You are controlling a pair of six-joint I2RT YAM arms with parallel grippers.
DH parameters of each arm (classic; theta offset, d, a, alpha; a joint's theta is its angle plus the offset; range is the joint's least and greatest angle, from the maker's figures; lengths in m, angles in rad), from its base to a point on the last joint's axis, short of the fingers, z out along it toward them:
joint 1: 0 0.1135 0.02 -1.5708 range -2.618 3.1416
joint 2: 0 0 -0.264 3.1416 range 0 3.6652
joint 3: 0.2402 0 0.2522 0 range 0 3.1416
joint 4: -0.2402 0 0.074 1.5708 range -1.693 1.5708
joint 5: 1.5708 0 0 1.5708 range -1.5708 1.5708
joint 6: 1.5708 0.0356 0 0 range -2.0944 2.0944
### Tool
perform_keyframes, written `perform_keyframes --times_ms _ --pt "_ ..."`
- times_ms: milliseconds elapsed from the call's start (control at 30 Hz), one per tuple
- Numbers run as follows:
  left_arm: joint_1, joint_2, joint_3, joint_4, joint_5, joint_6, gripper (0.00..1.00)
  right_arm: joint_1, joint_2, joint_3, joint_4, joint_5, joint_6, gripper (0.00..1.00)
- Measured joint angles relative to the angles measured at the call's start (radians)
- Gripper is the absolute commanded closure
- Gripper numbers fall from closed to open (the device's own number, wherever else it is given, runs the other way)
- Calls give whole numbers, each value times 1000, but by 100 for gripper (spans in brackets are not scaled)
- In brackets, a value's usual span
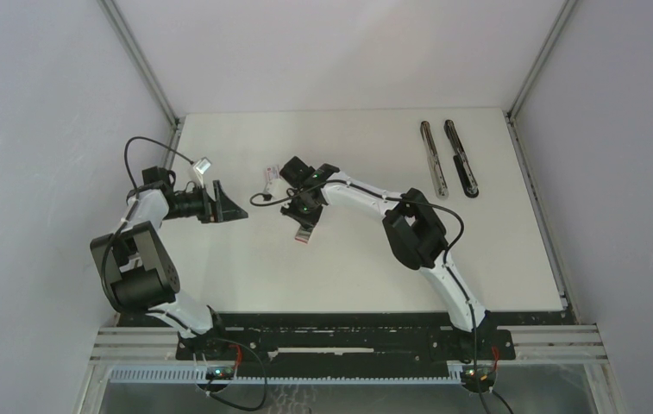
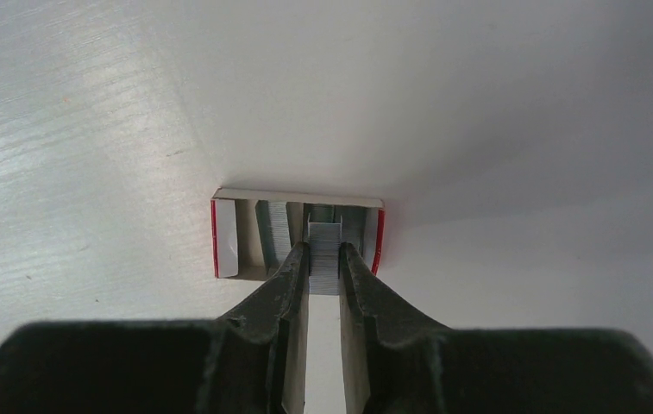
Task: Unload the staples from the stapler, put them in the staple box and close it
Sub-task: Place the staple in the staple box.
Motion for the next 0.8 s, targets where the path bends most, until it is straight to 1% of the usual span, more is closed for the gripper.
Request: perform_keyframes --times_ms 800 --pt "0 4 0 0 6 2 0 -1 19 0 7 8 0 87"
